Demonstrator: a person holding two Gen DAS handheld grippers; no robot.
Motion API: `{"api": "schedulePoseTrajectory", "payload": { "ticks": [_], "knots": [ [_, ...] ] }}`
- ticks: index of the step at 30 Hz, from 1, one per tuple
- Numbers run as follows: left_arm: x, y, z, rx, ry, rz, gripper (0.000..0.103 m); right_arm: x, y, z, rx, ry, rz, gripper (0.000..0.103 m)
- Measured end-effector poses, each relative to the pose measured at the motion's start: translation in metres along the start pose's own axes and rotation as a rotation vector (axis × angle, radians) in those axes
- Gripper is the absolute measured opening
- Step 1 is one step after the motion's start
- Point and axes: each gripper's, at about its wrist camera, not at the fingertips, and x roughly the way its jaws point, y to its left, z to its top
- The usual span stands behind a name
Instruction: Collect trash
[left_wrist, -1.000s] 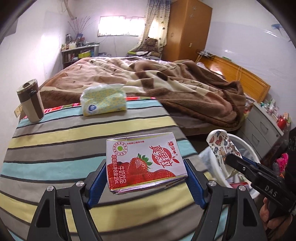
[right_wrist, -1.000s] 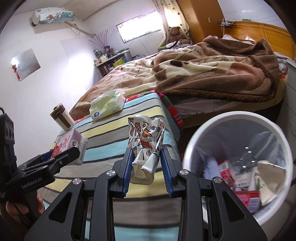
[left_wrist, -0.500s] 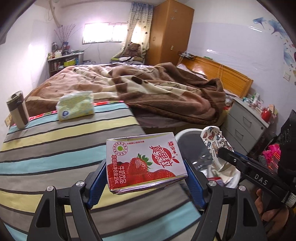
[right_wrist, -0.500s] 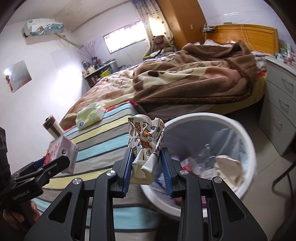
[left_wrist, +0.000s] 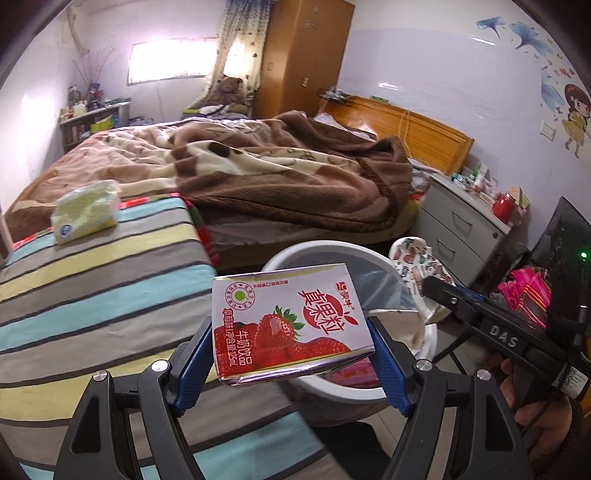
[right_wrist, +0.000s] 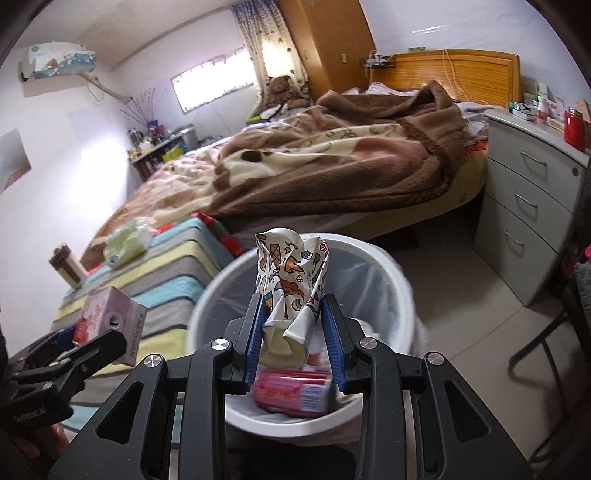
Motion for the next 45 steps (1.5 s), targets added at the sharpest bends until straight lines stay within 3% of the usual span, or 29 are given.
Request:
{"api": "schedulePoseTrajectory", "payload": {
  "ticks": [11, 21, 23, 25, 27, 30, 45],
  "knots": [
    [0.03, -0.042, -0.001, 0.059, 0.037, -0.026, 0.078, 0.009, -0.022, 0.006, -0.019, 0.023, -0.023, 0.033],
    [0.052, -0.054, 0.0, 0.067, 0.059, -0.027, 0.078, 0.02, -0.029, 0.007, -0.053, 0.054, -0.037, 0.037],
    [0.054, -0.055, 0.0, 0.066, 0.065, -0.031, 0.078, 0.021, -0.03, 0.007, -0.047, 0.052, -0.042, 0.04],
    [0.056, -0.055, 0.0, 0.06, 0.064, -0.041, 0.078, 0.021, -0.033, 0.007, -0.034, 0.053, -0.039, 0.057],
    [0.056, -0.055, 0.0, 0.056, 0.059, -0.053, 0.079, 0.02, -0.035, 0.007, -0.023, 0.05, -0.04, 0.062],
    [0.054, -0.054, 0.0, 0.053, 0.052, -0.05, 0.088, 0.018, -0.035, 0.007, -0.012, 0.047, -0.038, 0.062],
    [0.022, -0.047, -0.01, 0.04, 0.015, -0.001, 0.088, -0.01, -0.021, -0.004, -0.014, -0.022, -0.014, 0.062]
  ]
}}
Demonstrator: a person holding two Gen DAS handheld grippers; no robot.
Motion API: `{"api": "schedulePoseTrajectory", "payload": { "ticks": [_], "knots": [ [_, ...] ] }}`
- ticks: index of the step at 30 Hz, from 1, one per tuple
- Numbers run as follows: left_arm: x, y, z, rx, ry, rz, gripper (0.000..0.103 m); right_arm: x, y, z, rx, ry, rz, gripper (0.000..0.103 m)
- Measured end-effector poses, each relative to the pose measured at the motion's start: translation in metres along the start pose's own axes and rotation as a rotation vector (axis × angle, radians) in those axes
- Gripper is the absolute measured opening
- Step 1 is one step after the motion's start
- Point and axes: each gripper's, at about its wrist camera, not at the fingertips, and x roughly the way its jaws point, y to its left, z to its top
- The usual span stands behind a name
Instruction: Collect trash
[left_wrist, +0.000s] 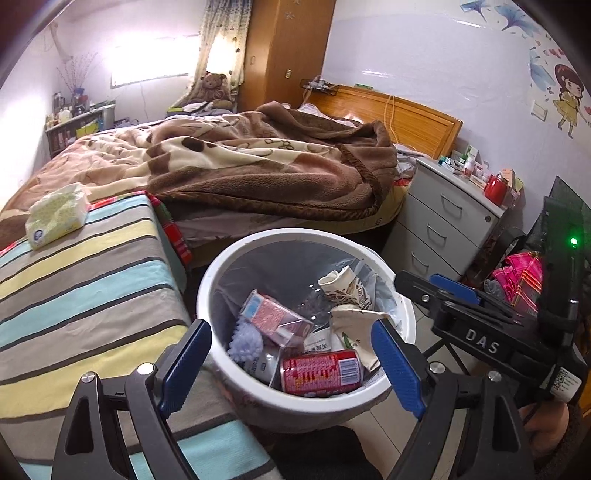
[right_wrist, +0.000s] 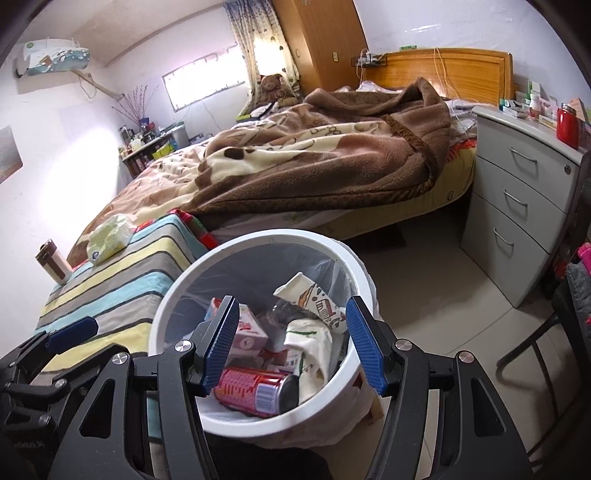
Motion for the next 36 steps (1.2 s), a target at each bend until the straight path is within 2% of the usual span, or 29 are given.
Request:
{"api": "schedulePoseTrajectory", "payload": {
  "ticks": [12, 19, 23, 26, 29, 36],
  "knots": [
    [-0.051, 0.009, -0.029, -0.021, -0.084, 0.1, 0.088, -0.035, 0.029, -0.023, -0.04, -0.097, 0.053, 0.062],
    [-0.078, 0.019, -0.051, -0.032, -0.131, 0.199, 0.088, -0.046, 0.045, -0.039, -0.086, -0.147, 0.049, 0.065],
    [-0.09, 0.027, -0.062, -0.051, -0.142, 0.238, 0.088, -0.051, 0.055, -0.047, -0.135, -0.178, 0.06, 0.067],
    [-0.096, 0.031, -0.071, -0.051, -0.143, 0.295, 0.088, -0.054, 0.063, -0.052, -0.162, -0.199, 0.047, 0.068],
    [-0.101, 0.038, -0.081, -0.061, -0.139, 0.31, 0.088, -0.054, 0.066, -0.056, -0.167, -0.193, 0.081, 0.068],
    [-0.106, 0.052, -0.096, -0.102, -0.13, 0.34, 0.088, -0.05, 0.071, -0.063, -0.18, -0.17, 0.094, 0.068]
  ]
}}
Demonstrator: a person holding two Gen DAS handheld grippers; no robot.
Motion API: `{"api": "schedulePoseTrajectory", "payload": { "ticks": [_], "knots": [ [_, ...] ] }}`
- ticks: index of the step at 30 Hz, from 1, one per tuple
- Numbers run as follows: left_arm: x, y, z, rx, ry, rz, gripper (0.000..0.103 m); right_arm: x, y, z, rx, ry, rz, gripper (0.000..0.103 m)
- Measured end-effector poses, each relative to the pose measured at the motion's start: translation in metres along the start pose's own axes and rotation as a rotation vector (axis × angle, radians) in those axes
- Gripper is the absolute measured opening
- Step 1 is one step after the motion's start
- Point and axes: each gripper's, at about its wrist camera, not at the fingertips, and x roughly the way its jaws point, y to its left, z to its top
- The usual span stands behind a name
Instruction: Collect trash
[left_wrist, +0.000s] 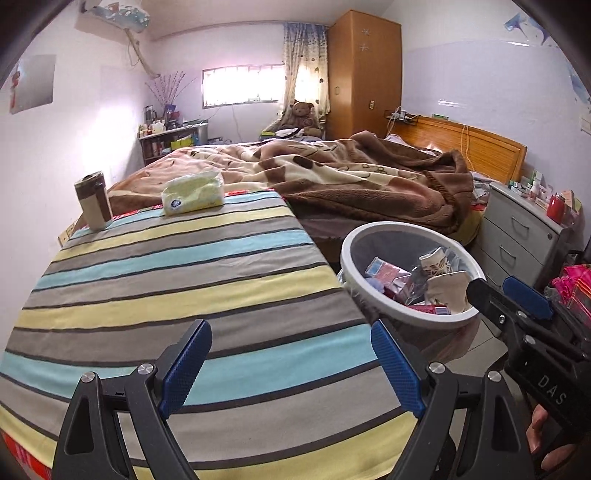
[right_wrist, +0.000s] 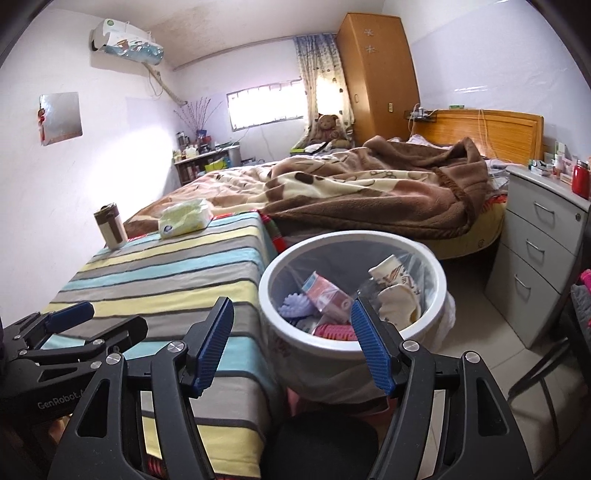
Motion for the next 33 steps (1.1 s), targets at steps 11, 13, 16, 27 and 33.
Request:
{"api": "schedulePoseTrajectory", "payload": {
  "ticks": [11, 13, 16, 27, 33],
  "knots": [
    [-0.0014, 0.0014, -0.0014, -0.001, -0.004, 0.013, 0.088, -0.0038, 0.0057, -0.0013, -0.001, -0.007, 0.0, 0.068],
    [-0.0025, 0.0004, -0.0012, -0.001, -0.007, 0.011, 0.088, -0.004, 0.0061, -0.0017, -0.002, -0.007, 0.002, 0.068],
    [-0.0036, 0.0003, -0.0007, -0.003, -0.011, 0.013, 0.088, -0.0053, 0.0065, -0.0018, -0.003, -0.011, 0.002, 0.068],
    [-0.0063, 0.0017, -0.001, -0.006, -0.013, 0.017, 0.088, -0.0073, 0.0076, -0.0025, -0.002, -0.011, 0.0, 0.068],
    [-0.0087, 0.0008, -0.0014, -0.006, -0.018, 0.019, 0.088, -0.0071, 0.0077, -0.0031, -0.001, -0.008, -0.003, 0.068]
  ]
}}
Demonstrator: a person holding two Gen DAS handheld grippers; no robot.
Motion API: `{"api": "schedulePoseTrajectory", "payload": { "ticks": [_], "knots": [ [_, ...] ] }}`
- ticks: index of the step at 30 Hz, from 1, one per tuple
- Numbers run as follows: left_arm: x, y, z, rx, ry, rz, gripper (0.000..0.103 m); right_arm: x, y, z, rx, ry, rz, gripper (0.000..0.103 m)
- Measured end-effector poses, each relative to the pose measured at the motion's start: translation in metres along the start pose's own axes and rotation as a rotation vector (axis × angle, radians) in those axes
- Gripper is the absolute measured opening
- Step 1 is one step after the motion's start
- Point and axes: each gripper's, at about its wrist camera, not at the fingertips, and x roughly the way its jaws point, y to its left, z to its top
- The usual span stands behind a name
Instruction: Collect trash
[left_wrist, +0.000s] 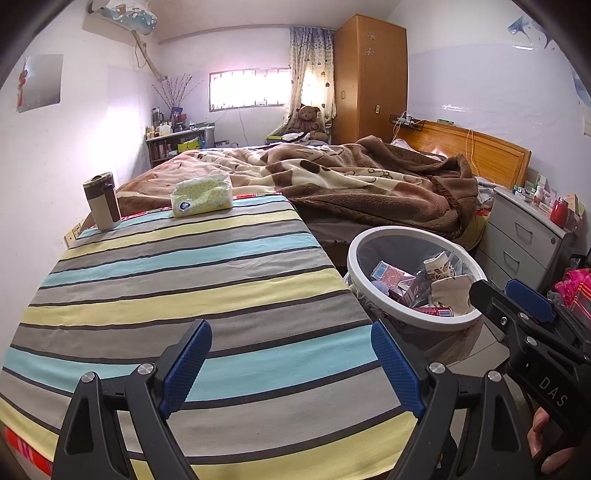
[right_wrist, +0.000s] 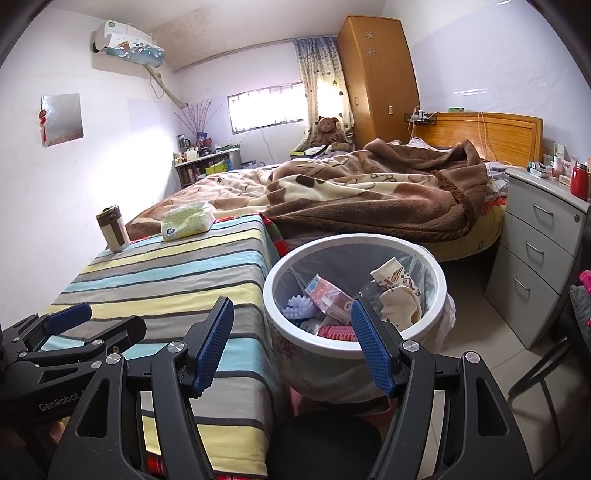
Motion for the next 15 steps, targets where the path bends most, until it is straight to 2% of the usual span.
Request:
{"api": "schedulePoseTrajectory", "payload": {
  "ticks": [15],
  "knots": [
    [-0.004, 0.005, 0.0014, -0.007, -0.009, 0.0, 0.088, -0.0014, 0.0022, 0.0011, 0.0, 0.001, 0.0, 0.068]
  ]
}}
